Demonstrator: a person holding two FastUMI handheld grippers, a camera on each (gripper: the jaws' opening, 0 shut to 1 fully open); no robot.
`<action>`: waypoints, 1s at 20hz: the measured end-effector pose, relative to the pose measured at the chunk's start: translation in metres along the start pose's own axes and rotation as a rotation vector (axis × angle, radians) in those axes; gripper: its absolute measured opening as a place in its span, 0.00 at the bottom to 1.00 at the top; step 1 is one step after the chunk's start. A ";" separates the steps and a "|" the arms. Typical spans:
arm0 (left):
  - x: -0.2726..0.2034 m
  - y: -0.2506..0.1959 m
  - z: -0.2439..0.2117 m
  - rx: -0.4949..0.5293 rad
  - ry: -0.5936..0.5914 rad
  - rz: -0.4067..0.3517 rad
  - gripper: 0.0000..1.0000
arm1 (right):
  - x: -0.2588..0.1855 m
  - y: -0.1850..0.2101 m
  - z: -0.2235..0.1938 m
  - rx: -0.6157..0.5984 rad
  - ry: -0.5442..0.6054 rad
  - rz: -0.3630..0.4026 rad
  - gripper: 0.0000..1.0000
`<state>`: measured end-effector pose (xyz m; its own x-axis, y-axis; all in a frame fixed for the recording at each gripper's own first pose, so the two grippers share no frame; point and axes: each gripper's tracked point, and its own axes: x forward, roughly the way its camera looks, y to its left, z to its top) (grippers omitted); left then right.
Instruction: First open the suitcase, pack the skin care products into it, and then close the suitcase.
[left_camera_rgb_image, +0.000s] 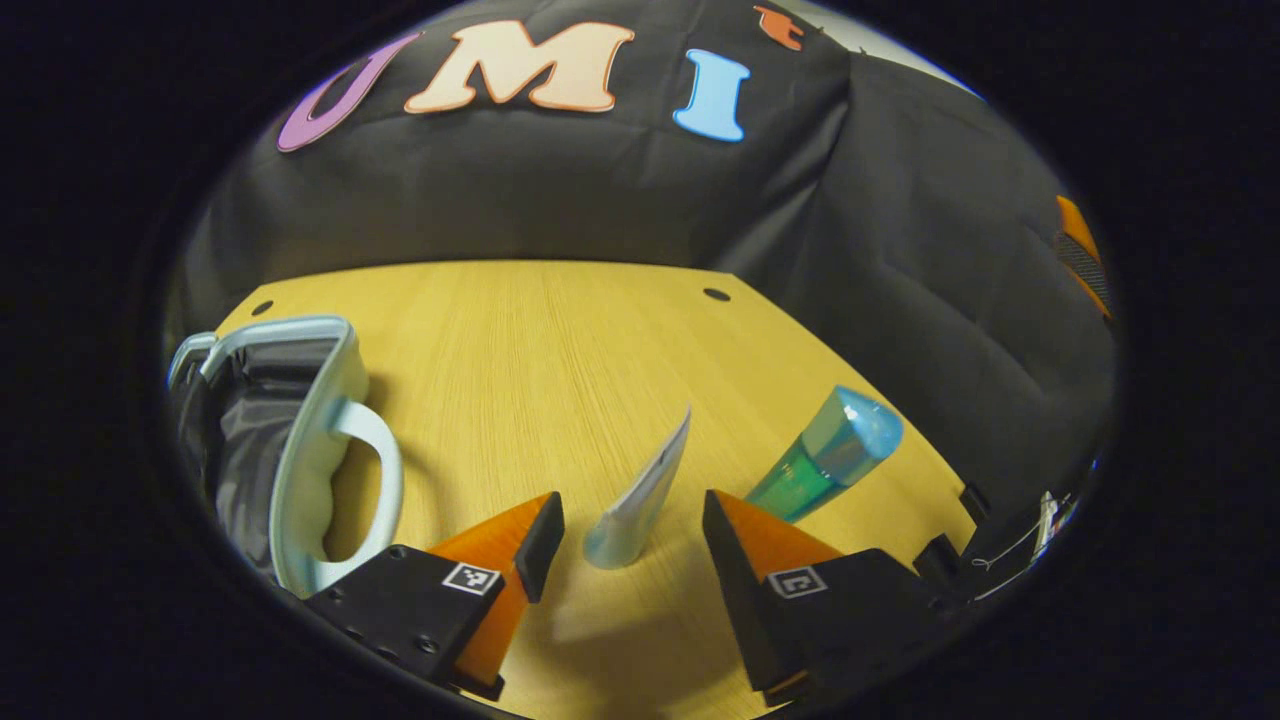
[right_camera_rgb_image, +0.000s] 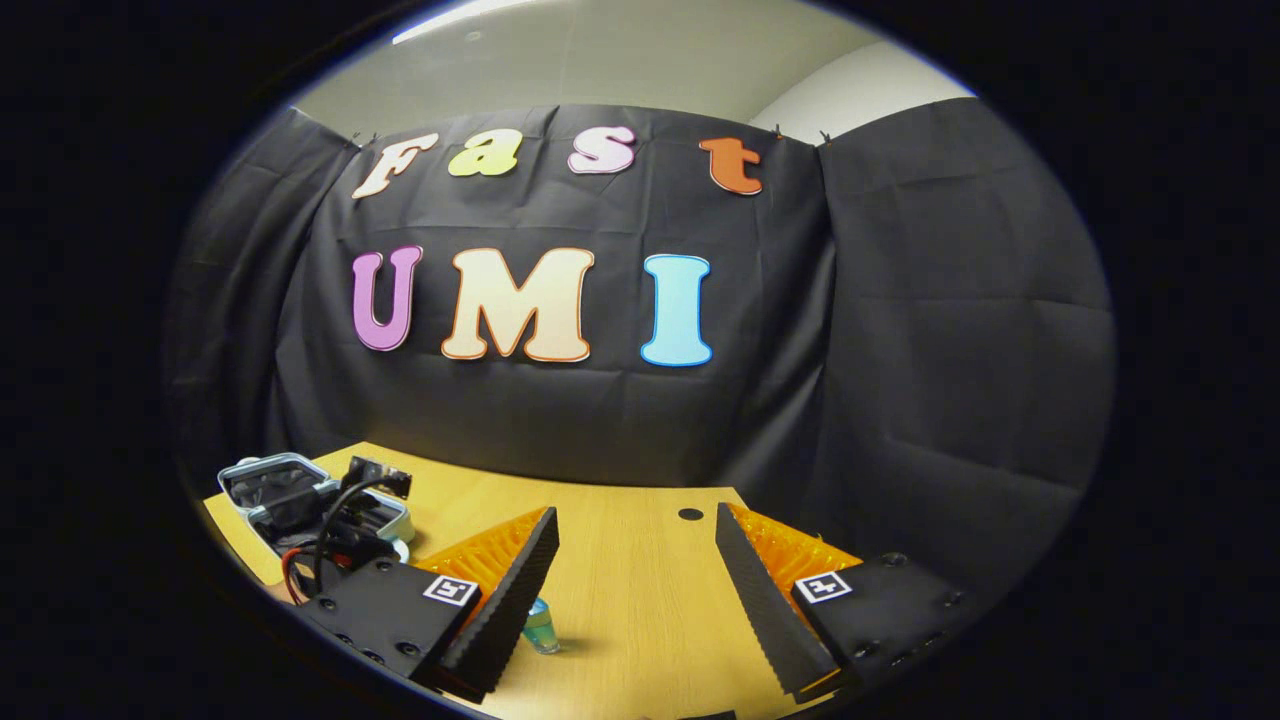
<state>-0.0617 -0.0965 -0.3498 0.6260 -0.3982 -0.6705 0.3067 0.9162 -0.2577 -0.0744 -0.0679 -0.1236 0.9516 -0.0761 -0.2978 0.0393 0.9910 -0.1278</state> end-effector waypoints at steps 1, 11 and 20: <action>0.004 0.001 -0.002 0.000 0.008 0.003 0.76 | 0.000 0.003 -0.003 -0.005 0.006 0.002 0.99; -0.022 0.005 0.022 0.043 0.005 -0.017 0.29 | 0.026 0.057 -0.053 -0.001 0.081 0.098 0.99; -0.097 0.025 0.074 0.052 -0.103 0.052 0.29 | 0.039 0.103 -0.157 0.003 0.280 0.179 0.99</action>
<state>-0.0614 -0.0380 -0.2395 0.7116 -0.3554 -0.6061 0.3072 0.9332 -0.1866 -0.0808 0.0137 -0.2968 0.8228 0.0725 -0.5637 -0.1196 0.9917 -0.0470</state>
